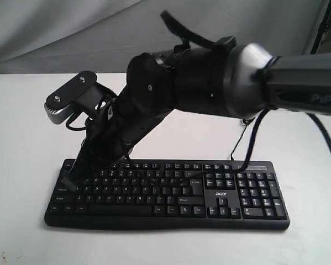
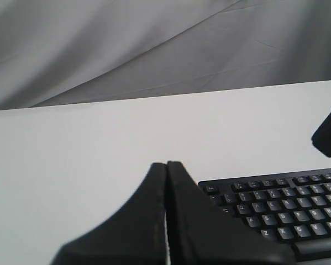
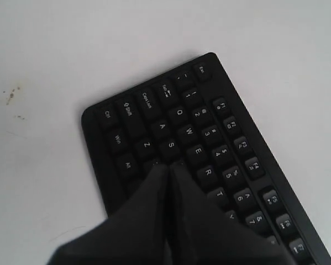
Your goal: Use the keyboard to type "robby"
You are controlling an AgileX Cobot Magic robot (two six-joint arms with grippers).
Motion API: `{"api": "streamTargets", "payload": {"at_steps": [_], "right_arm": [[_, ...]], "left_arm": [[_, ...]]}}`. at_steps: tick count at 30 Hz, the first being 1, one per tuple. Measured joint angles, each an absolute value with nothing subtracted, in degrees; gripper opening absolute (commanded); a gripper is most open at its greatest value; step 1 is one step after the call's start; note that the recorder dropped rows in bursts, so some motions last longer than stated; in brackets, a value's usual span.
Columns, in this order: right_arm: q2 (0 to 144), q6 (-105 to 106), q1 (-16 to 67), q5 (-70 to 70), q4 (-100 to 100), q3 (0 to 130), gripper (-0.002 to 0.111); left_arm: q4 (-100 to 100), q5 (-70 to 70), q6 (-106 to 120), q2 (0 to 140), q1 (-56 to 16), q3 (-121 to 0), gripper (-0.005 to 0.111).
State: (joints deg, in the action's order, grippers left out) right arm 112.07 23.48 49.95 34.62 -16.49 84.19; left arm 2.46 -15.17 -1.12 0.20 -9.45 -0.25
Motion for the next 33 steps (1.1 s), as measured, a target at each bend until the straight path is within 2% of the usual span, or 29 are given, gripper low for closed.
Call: {"api": "streamTargets", "payload": {"at_steps": [33], "right_arm": [[121.4,26.8,49.7,25.1,-18.4,84.2,0.0]], "left_arm": [[2.5,-15.2,-1.1,0.2,-9.5,-0.2,0.0]]}}
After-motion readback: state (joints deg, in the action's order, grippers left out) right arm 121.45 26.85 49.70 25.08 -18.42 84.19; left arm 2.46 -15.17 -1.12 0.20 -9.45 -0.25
